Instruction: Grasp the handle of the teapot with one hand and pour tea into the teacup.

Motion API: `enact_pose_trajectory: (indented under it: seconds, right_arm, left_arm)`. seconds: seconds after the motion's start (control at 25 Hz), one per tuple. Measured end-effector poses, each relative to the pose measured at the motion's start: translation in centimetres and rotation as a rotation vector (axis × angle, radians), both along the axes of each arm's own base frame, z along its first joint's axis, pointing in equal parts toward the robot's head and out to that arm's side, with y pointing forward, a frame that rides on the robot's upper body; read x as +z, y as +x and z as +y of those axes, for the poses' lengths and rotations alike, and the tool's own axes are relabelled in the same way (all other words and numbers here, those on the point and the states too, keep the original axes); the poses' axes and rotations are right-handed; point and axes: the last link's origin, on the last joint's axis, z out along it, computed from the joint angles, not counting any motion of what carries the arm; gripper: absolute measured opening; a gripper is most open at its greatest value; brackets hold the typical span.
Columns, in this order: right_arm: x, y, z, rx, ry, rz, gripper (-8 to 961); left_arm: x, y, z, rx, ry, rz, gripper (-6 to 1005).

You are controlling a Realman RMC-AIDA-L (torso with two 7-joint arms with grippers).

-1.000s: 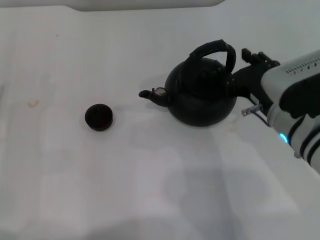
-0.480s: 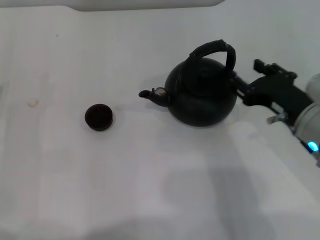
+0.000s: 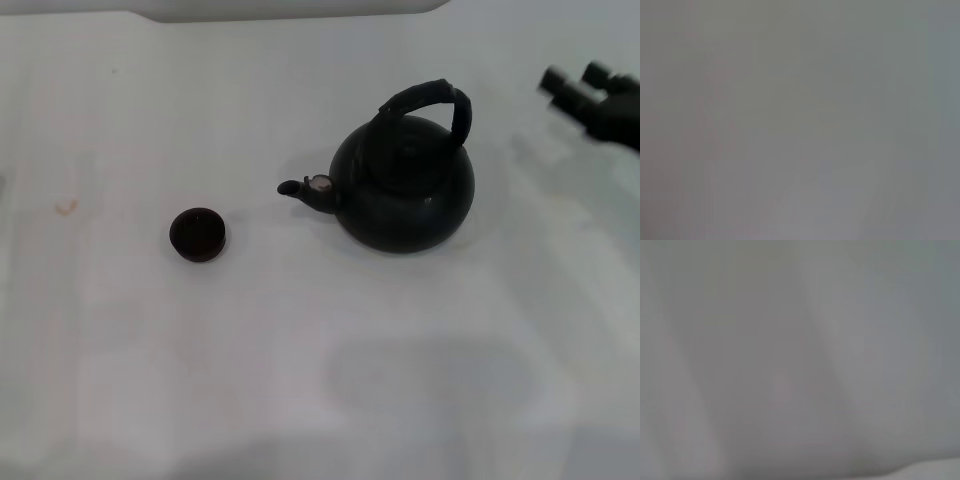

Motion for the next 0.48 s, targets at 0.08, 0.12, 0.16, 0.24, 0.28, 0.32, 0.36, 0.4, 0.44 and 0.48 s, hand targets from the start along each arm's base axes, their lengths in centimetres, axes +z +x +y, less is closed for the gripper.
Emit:
enact_pose_trajectory:
  seconds: [0.08,0.12,0.16,0.24,0.28,0.32,0.36,0.4,0.44,0.48]
  right_arm:
    - [0.6,1.0,1.2,0.015,0.012,0.08,663]
    - [0.9,1.3,1.8,0.025,0.025,0.098,663]
    - [1.0,1.6,2.3,0.032,0.043,0.102,663]
    - [1.3,1.9,3.5,0.054,0.097,0.087,663]
    - [1.4,2.1,4.0,0.062,0.13,0.068,663]
    - [1.4,2.2,4.4,0.068,0.16,0.045,663]
    - [1.5,2.2,4.8,0.08,0.197,0.017,663]
    - [1.6,2.3,5.0,0.088,0.225,-0.008,663]
    - [1.8,2.4,5.1,0.098,0.266,-0.037,663]
    - [2.0,2.4,5.1,0.109,0.299,-0.054,663]
  left_arm:
    - [-0.1,0.0,-0.1,0.001,-0.001,-0.002,864]
    - [-0.1,0.0,-0.1,0.002,-0.001,-0.002,864]
    - [-0.1,0.0,-0.1,0.003,-0.001,-0.002,864]
    - [-0.1,0.0,-0.1,0.002,-0.002,-0.003,864]
    - [-0.1,0.0,-0.1,0.002,-0.003,-0.003,864]
    - [-0.2,0.0,-0.1,0.0,-0.006,-0.003,864]
    - [-0.2,0.0,-0.1,0.0,-0.006,-0.003,864]
    - [-0.3,0.2,0.1,-0.006,-0.008,-0.004,864]
    - [-0.3,0.2,0.1,-0.008,-0.008,-0.005,864]
    - [-0.3,0.3,0.2,-0.01,-0.008,-0.005,864]
